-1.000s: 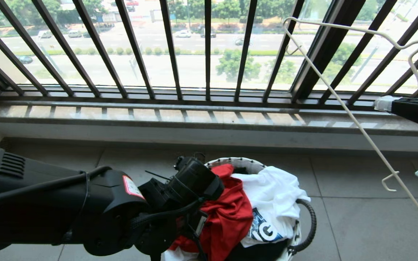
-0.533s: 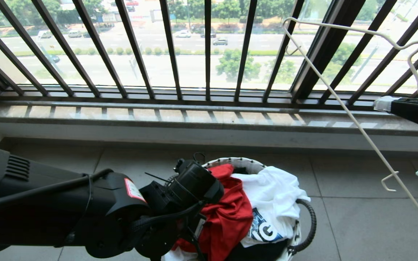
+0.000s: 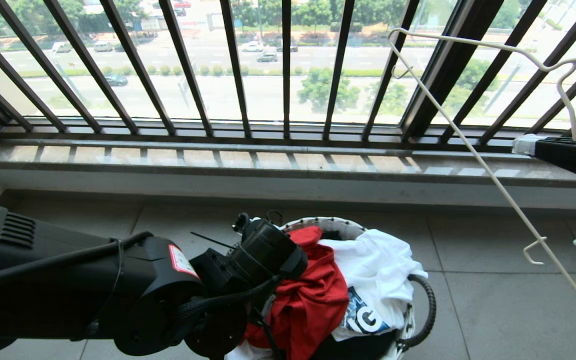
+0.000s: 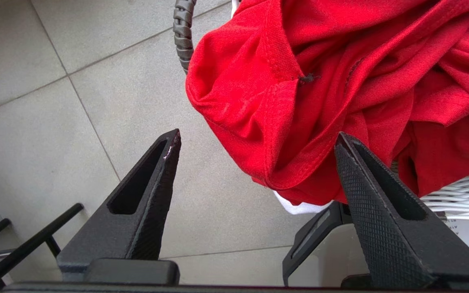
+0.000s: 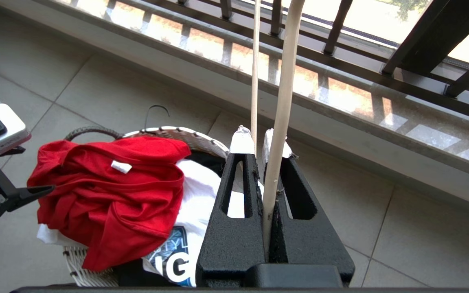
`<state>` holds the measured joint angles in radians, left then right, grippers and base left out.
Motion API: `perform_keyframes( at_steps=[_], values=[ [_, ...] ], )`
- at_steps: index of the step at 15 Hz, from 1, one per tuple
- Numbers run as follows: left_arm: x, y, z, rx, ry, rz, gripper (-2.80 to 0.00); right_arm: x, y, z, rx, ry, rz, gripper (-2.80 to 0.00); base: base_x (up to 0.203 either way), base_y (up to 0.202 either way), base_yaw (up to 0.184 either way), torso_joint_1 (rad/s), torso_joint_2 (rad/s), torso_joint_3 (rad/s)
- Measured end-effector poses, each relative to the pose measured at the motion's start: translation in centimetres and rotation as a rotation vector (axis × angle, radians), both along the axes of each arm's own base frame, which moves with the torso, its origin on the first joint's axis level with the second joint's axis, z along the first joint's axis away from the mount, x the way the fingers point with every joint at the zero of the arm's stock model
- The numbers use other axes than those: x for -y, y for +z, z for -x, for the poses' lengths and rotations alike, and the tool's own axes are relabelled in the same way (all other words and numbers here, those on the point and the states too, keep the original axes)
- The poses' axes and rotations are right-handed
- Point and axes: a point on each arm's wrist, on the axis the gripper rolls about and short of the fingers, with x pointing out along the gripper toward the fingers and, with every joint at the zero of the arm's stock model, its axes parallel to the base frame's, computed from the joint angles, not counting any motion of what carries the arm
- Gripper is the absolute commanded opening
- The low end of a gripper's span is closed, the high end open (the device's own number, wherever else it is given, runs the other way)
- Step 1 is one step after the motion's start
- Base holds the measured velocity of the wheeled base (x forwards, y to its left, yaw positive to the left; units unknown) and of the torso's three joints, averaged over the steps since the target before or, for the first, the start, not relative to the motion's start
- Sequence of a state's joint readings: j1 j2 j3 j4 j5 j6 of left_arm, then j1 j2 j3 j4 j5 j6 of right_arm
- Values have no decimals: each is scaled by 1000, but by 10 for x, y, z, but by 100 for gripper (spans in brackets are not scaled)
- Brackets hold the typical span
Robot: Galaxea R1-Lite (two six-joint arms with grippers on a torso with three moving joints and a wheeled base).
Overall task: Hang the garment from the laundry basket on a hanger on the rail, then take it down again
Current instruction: Pick up clothes from the basket
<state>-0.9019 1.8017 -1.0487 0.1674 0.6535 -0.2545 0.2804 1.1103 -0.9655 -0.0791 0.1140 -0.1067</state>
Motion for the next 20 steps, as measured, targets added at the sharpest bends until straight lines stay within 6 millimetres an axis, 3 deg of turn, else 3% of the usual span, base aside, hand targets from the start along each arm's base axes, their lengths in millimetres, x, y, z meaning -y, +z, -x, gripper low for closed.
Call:
perform_keyframes(
  at_steps=[10,20],
  values=[
    [-2,-18,-25,82,136,-79,0,0,-1,-1,-3,0,1,-280,0,0,0,0,0,0],
    [-3,-13,-27,139,175,-82,0,0,-1,-1,-3,0,1,-280,0,0,0,0,0,0]
  ],
)
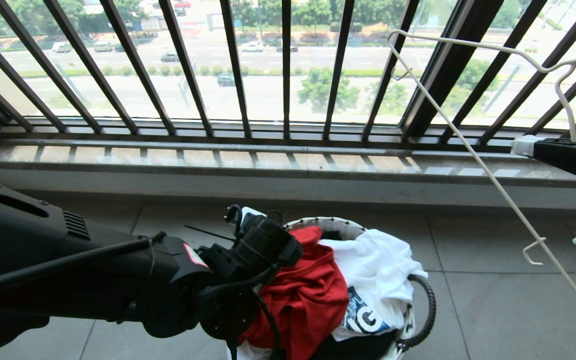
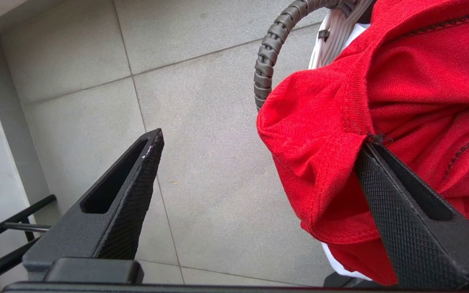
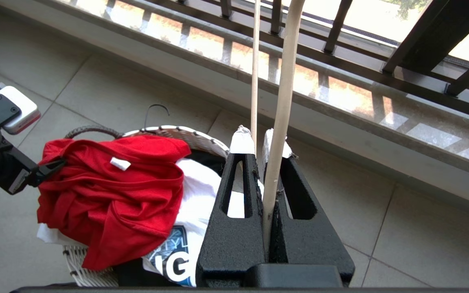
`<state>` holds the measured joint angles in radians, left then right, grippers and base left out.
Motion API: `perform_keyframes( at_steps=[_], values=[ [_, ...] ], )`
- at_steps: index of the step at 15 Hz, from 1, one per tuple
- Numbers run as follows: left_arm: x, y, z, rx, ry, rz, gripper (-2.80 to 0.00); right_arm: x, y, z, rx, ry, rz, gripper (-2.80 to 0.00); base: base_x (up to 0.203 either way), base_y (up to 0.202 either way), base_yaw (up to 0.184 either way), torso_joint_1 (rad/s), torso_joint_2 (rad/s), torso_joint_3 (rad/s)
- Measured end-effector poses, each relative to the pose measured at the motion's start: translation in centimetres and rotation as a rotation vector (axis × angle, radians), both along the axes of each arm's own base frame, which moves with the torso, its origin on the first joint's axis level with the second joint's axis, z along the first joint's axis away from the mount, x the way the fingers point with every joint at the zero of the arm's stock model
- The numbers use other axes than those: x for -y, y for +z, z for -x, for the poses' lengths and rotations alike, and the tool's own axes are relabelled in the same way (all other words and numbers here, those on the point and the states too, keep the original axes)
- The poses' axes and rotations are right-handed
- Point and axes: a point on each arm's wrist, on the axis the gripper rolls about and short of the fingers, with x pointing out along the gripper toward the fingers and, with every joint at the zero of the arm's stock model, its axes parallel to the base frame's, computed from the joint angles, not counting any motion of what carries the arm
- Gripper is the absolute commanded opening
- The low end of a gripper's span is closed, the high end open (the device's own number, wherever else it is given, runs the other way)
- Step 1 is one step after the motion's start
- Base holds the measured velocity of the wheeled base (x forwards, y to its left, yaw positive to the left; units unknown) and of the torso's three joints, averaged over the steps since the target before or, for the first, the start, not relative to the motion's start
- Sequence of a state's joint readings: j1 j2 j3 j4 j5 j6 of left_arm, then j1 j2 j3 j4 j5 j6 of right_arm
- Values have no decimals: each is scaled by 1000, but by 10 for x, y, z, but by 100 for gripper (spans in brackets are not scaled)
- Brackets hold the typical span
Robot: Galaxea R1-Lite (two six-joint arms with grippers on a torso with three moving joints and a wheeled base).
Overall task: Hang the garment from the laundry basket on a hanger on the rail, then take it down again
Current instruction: Pick up clothes from the basket
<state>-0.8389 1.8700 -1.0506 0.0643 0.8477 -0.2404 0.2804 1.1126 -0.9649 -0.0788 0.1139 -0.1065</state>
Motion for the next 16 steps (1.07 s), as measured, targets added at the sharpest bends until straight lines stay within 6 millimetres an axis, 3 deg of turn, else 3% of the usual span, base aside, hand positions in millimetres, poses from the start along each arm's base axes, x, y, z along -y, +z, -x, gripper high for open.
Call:
perform_keyframes(
  at_steps=[16],
  values=[
    [-14,-7,-13,3,71,-81,0,0,0,1,2,0,-1,-280,0,0,0,0,0,0]
  ],
)
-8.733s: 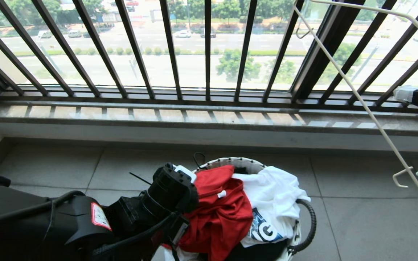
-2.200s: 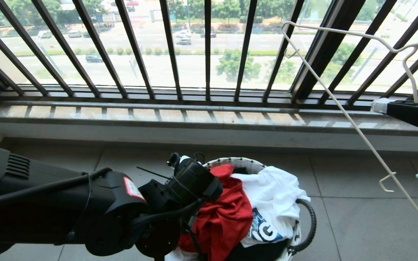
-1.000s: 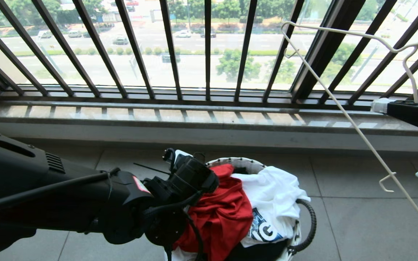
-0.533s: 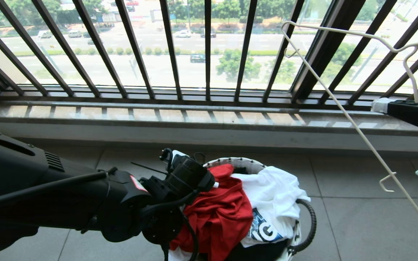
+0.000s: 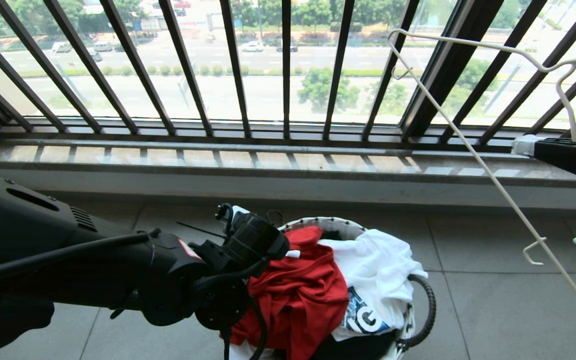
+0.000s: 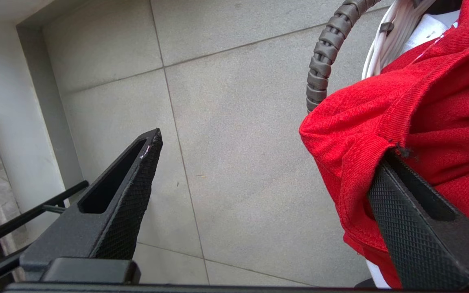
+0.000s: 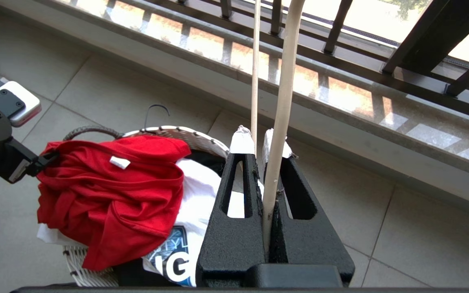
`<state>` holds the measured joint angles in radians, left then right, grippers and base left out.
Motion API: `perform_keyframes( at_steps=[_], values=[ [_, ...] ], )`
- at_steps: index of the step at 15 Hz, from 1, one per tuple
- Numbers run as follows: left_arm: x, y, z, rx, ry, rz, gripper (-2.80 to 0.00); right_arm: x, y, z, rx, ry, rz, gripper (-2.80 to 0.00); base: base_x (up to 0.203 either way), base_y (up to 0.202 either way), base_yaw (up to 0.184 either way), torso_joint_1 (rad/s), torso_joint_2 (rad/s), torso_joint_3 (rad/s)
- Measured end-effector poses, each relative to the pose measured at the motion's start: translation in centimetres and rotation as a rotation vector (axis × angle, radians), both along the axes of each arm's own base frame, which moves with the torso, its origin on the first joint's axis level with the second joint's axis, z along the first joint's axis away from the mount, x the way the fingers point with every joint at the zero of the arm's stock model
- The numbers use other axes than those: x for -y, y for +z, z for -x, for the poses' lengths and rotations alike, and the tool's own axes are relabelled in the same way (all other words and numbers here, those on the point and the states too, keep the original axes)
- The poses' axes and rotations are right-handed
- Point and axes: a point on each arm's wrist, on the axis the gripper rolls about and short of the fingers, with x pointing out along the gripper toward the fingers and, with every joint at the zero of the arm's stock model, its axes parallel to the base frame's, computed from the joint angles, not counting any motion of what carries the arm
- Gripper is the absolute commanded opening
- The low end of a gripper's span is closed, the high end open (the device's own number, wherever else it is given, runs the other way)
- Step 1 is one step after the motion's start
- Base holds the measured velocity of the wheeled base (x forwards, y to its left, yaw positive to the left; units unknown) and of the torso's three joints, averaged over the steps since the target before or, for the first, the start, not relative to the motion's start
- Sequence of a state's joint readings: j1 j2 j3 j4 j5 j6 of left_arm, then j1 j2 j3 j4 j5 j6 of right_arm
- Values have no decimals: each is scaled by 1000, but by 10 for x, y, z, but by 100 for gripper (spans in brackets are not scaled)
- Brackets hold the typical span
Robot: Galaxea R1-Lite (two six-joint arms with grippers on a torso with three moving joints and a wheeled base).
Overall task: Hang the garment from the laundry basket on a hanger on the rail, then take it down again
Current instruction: Pick up clothes from the basket
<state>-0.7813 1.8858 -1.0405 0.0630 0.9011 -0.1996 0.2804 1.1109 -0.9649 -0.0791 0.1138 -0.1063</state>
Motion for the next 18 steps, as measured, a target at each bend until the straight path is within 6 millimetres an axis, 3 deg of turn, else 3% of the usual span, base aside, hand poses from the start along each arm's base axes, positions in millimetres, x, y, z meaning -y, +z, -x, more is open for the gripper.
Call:
perform_keyframes(
  at_steps=[7,18],
  values=[
    [6,2,-4,-3,-55,95,0,0,0,0,0,-1,0,-280,0,0,0,0,0,0],
    [-2,-14,-21,-40,-14,50,0,0,0,0,1,-1,0,-280,0,0,0,0,0,0]
  ],
)
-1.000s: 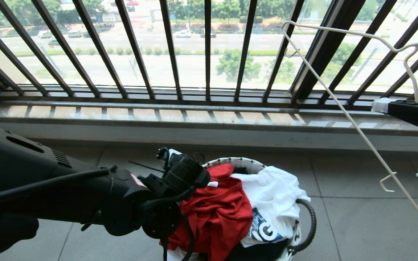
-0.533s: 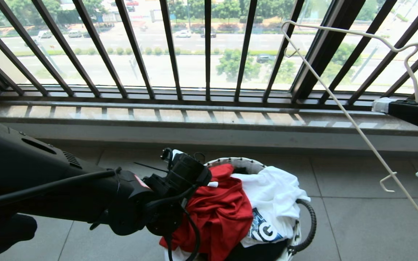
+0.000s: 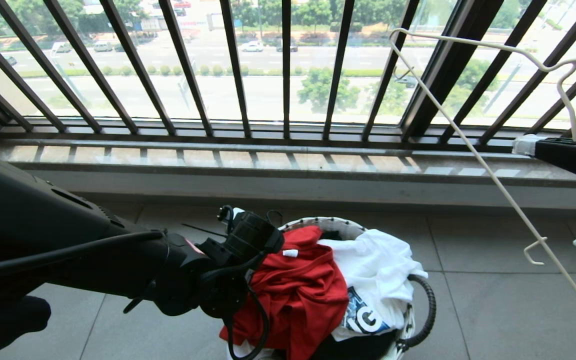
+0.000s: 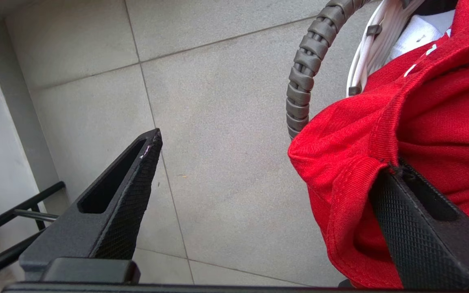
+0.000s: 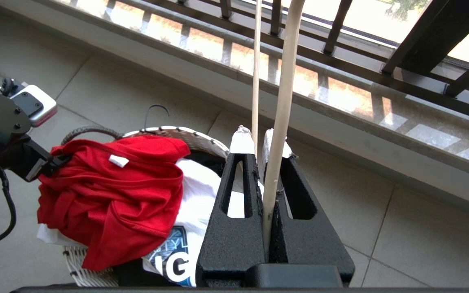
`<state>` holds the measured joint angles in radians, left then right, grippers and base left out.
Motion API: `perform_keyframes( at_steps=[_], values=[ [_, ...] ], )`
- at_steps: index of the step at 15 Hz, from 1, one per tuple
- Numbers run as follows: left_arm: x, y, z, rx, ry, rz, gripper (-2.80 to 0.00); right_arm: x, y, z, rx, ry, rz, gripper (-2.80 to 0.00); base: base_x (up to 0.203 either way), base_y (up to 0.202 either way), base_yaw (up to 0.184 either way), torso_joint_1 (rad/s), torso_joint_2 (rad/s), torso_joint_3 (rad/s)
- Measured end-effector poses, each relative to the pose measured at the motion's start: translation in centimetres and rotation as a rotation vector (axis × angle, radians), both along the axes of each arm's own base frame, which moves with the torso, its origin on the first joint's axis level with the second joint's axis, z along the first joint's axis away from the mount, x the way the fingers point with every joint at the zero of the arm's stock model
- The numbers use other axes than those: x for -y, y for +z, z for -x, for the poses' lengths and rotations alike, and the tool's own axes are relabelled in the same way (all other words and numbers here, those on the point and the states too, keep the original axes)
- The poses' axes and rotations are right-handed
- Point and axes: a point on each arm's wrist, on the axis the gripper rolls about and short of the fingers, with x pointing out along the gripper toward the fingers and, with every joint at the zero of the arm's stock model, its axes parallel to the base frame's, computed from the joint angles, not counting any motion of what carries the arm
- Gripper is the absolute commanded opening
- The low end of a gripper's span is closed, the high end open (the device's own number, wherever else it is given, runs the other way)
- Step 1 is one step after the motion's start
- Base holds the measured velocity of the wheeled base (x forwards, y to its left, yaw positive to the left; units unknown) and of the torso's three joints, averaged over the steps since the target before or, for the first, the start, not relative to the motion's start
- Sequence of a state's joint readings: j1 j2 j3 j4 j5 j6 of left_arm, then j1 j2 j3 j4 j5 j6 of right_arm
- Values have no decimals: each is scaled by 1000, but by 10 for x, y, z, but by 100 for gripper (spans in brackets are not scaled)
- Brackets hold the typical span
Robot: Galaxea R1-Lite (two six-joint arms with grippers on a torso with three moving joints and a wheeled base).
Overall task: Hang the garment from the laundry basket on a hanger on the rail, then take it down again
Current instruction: Pick up clothes from the basket
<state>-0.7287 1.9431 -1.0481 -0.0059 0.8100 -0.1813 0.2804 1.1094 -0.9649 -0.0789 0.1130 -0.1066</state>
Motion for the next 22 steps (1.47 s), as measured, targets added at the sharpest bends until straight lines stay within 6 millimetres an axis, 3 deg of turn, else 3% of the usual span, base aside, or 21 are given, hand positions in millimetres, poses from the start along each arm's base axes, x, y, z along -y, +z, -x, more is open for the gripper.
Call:
perform_keyframes(
  at_steps=[18,19,22],
  values=[
    [-7,-5,-8,-1,40,-40,0,0,0,0,0,0,0,-280,0,0,0,0,0,0],
    [-7,-5,-9,-2,41,-42,-280,0,0,0,0,0,0,-280,0,0,0,0,0,0],
    [-7,-6,-9,-4,42,-43,-280,0,0,0,0,0,0,-280,0,0,0,0,0,0]
  ],
)
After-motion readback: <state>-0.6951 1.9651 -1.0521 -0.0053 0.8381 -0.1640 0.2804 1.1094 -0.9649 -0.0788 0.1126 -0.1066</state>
